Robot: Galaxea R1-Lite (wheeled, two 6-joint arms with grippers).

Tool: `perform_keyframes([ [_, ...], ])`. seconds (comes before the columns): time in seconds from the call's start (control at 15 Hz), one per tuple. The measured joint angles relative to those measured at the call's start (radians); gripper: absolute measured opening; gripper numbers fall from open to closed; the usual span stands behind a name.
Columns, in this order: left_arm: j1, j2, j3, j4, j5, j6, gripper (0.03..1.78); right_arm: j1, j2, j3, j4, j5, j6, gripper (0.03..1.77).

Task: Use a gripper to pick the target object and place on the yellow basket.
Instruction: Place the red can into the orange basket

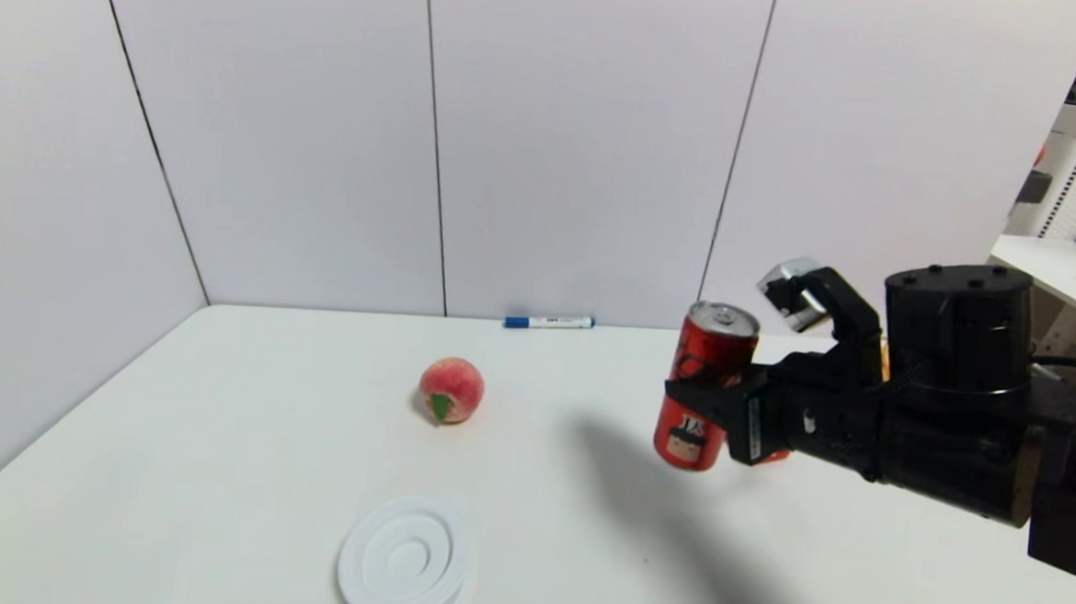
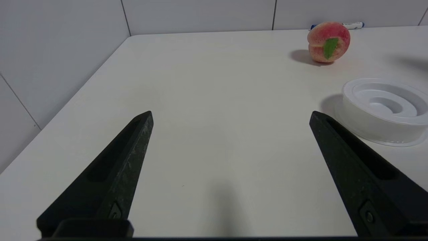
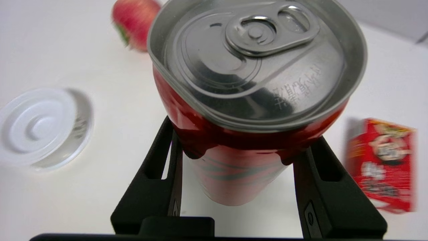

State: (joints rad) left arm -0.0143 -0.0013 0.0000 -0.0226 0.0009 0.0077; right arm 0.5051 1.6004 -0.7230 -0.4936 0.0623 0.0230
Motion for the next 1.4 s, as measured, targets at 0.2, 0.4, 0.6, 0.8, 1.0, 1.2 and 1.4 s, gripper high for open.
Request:
perform_keyframes([
  [0.2,0.0,0.0,0.0,0.0,0.0,0.0,1.69,-0.132,-0.02,-0.056,0.089,0.003,-0.067,0.89],
  [0.4,0.0,0.0,0.0,0.0,0.0,0.0,1.69,-0.282,-0.025,-0.131,0.212,0.005,-0.119,0.89],
  [0.6,0.0,0.0,0.0,0.0,0.001,0.0,1.69,-0.411,-0.01,-0.206,0.301,0.006,-0.137,0.89],
  [0.8,0.0,0.0,0.0,0.0,0.0,0.0,1.69,-0.527,0.028,-0.287,0.341,0.008,-0.152,0.89],
  [1.0,0.0,0.0,0.0,0.0,0.0,0.0,1.69,-0.625,0.093,-0.374,0.344,0.009,-0.16,0.89],
  [1.2,0.0,0.0,0.0,0.0,0.0,0.0,1.69,-0.697,0.175,-0.445,0.343,0.01,-0.163,0.89],
  [1.4,0.0,0.0,0.0,0.0,0.0,0.0,1.69,-0.744,0.264,-0.5,0.33,0.008,-0.161,0.89],
])
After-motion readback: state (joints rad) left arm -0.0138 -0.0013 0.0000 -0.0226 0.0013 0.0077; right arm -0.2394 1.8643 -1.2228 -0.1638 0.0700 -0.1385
